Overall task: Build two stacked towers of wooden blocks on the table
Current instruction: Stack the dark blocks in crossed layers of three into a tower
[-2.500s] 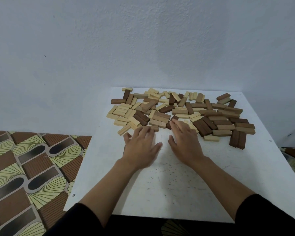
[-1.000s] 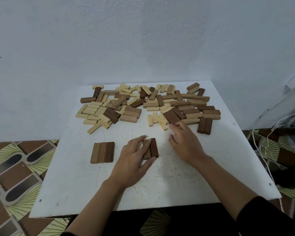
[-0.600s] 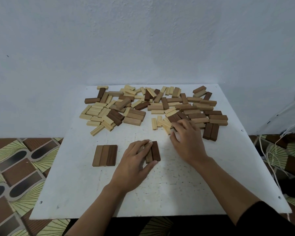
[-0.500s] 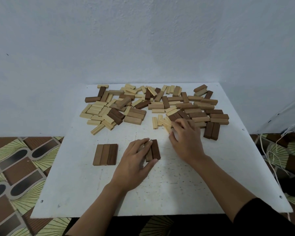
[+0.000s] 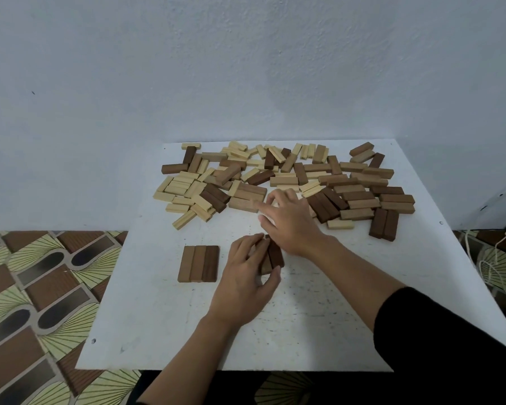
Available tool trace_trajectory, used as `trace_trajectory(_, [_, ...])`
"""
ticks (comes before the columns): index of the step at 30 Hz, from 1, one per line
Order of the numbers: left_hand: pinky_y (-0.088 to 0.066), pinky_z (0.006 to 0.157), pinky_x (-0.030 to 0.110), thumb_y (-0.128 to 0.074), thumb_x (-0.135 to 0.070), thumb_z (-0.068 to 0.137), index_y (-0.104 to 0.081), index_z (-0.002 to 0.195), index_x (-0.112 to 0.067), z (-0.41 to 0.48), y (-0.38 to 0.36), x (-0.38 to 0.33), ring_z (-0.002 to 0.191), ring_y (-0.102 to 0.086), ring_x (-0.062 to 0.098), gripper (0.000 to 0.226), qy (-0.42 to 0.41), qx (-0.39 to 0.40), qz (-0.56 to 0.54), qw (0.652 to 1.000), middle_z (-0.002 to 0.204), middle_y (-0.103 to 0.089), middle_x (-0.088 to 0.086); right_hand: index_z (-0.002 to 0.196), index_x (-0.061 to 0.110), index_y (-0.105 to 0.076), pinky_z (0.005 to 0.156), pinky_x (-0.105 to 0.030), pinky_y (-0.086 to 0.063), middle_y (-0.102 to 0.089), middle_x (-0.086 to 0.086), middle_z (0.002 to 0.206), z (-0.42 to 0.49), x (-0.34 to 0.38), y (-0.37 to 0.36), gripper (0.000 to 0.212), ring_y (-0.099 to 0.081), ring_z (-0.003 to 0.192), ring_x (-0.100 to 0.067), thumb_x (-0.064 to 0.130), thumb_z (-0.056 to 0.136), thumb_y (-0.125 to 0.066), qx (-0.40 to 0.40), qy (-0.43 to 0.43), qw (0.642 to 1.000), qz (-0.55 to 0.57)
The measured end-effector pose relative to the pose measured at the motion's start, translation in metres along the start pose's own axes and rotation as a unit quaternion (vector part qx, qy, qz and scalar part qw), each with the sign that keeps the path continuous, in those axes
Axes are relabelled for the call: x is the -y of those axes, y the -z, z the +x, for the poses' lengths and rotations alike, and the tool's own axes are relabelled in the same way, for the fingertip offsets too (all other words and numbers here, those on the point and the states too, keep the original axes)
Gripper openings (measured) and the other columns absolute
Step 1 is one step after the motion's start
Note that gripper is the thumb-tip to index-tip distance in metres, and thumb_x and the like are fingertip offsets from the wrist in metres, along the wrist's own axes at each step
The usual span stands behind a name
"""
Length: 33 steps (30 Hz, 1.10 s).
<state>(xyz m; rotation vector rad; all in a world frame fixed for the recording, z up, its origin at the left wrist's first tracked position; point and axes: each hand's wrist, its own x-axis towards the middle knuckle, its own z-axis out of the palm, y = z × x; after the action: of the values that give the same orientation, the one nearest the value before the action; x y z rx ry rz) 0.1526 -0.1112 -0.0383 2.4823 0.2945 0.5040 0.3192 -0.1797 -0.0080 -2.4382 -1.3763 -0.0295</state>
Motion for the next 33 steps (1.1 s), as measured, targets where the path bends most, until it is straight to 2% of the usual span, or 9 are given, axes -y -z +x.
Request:
trace_trajectory(2, [-0.034,0.112,0.020,-0.069,-0.032,0.093,-0.055,0.143,-0.013,0.000,0.001,0.001,0.134,-0.038,0.011,0.055,-0.007,-0.004,-0.007,1.000,0.140,-0.050,-0.005,0.142,0.031,-0.054,0.088,-0.042,-0.031,-0.047,-0.001,0.124,0.003,0.001,-0.003,0.040,-0.037,0.117,-0.022,0.036,0.103,-0.042,0.014,0.004,1.000,-0.026])
trace_trajectory(5, [-0.034,0.110,0.018,-0.071,-0.034,0.091,-0.061,0.138,-0.014,-0.001,0.001,0.003,0.132,-0.040,0.012,0.052,0.000,-0.011,0.000,1.000,0.138,-0.054,-0.006,0.136,0.028,-0.061,0.086,-0.040,-0.028,-0.048,0.001,0.123,-0.001,0.002,-0.003,0.041,-0.037,0.117,-0.022,0.029,0.098,-0.045,-0.006,0.008,0.999,-0.031])
trace_trajectory(9, [-0.026,0.105,0.005,-0.073,-0.039,0.087,-0.067,0.131,-0.012,-0.002,0.001,0.004,0.127,-0.042,0.011,0.051,0.022,-0.007,0.012,1.000,0.133,-0.057,-0.006,0.120,0.021,-0.073,0.091,-0.044,-0.031,-0.055,0.001,0.129,-0.013,-0.001,0.002,0.040,-0.039,0.122,-0.021,0.018,0.090,-0.045,-0.017,0.010,0.999,-0.035])
trace_trajectory(16, [-0.024,0.102,0.003,-0.076,-0.038,0.085,-0.069,0.127,-0.010,-0.003,0.004,0.003,0.124,-0.043,0.014,0.051,0.035,0.001,0.008,0.999,0.131,-0.058,-0.004,0.104,0.008,-0.078,0.092,-0.042,-0.040,-0.068,-0.005,0.125,-0.050,-0.008,0.010,0.035,-0.054,0.121,-0.026,0.009,0.083,-0.050,-0.056,0.029,0.998,-0.027])
trace_trajectory(21, [-0.020,0.104,0.000,-0.077,-0.034,0.085,-0.068,0.130,-0.011,-0.002,0.007,0.000,0.129,-0.040,0.011,0.052,0.047,0.000,-0.016,0.999,0.138,-0.056,-0.002,0.109,0.006,-0.073,0.093,-0.035,-0.043,-0.071,-0.005,0.111,-0.080,-0.006,0.008,0.030,-0.062,0.107,-0.023,0.004,0.085,-0.057,-0.059,0.026,0.998,0.026])
trace_trajectory(24, [-0.023,0.105,0.001,-0.081,-0.030,0.082,-0.068,0.130,-0.011,-0.002,0.009,-0.001,0.128,-0.045,0.010,0.053,0.043,-0.003,-0.035,0.998,0.136,-0.060,-0.001,0.094,0.012,-0.073,0.081,-0.029,-0.045,-0.066,0.000,0.100,-0.091,-0.001,0.009,0.014,-0.060,0.089,-0.016,0.009,0.087,-0.062,-0.045,0.021,0.997,0.063])
trace_trajectory(27, [-0.027,0.105,0.002,-0.084,-0.030,0.080,-0.069,0.129,-0.013,-0.002,0.011,0.000,0.128,-0.048,0.009,0.054,0.033,0.001,-0.047,0.998,0.135,-0.061,-0.003,0.087,0.017,-0.072,0.077,-0.028,-0.043,-0.061,0.006,0.091,-0.095,0.003,0.014,0.006,-0.056,0.080,-0.011,0.015,0.086,-0.067,-0.037,0.004,0.994,0.100])
trace_trajectory(30, [-0.025,0.105,0.002,-0.085,-0.035,0.079,-0.067,0.132,-0.018,-0.002,0.013,-0.002,0.131,-0.046,0.003,0.059,0.038,0.013,-0.051,0.998,0.139,-0.058,-0.008,0.098,0.017,-0.074,0.076,-0.029,-0.049,-0.060,0.006,0.093,-0.097,0.001,0.021,0.013,-0.057,0.083,-0.010,0.017,0.087,-0.067,-0.027,-0.024,0.986,0.163])
trace_trajectory(33, [-0.025,0.111,0.012,-0.085,-0.042,0.078,-0.059,0.142,-0.023,0.001,0.019,-0.003,0.138,-0.038,0.000,0.072,0.042,0.054,-0.051,0.996,0.150,-0.047,-0.015,0.130,0.019,-0.064,0.081,-0.023,-0.050,-0.056,0.010,0.113,-0.094,-0.005,0.030,0.048,-0.055,0.095,-0.005,0.024,0.083,-0.074,0.031,-0.042,0.976,0.213])
